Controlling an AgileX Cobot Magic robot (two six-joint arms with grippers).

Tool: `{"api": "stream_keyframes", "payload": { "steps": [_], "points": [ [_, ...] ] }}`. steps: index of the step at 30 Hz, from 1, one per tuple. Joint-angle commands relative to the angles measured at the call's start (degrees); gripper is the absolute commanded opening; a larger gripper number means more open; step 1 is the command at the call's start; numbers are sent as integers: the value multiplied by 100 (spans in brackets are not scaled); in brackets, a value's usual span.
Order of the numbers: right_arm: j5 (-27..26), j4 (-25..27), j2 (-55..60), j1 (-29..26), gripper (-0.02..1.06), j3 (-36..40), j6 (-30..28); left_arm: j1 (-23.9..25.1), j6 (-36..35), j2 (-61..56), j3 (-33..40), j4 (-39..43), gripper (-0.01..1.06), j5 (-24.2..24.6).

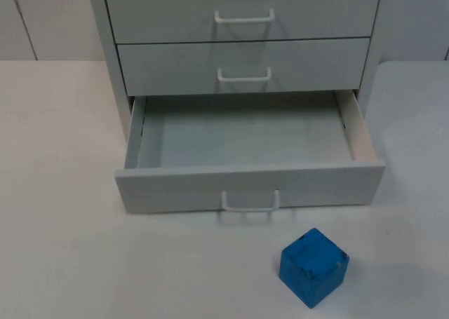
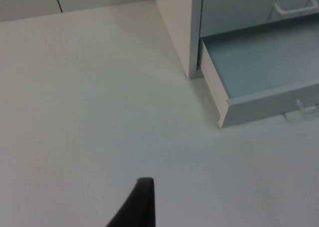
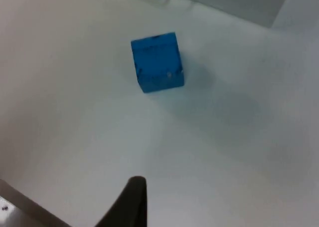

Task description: Open the drawer with the left hand, place the block into the drawer with the right hand, then close the drawer with the left hand.

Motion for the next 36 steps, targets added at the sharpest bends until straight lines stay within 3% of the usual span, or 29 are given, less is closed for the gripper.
{"api": "stream_keyframes", "payload": {
  "steps": [1,3,7,8,14,17,27,36],
  "points": [
    [2,-323,379,313,99,-23,420,-29,24,-18,16,-45,105,14],
    [-64,-523,633,480,99,-23,613,-29,24,-18,16,-45,105,14],
    [-860,-1365,2102,932,99,-95,1750,-29,24,-18,16,-46,105,38],
    [-860,-1365,2102,932,99,-95,1750,-29,24,-18,16,-46,105,38],
    [-2186,-2050,3809,910,98,-592,1984,-29,24,-18,16,-18,105,52],
    [-2297,-2198,4253,830,98,-827,1984,-29,24,-18,16,3,105,52],
    [-2923,-1969,5072,56,98,-1241,1642,-29,24,-18,16,37,105,98],
    [-3326,-1954,5439,51,95,-1241,1516,-29,24,-18,16,37,105,98]
  ]
}}
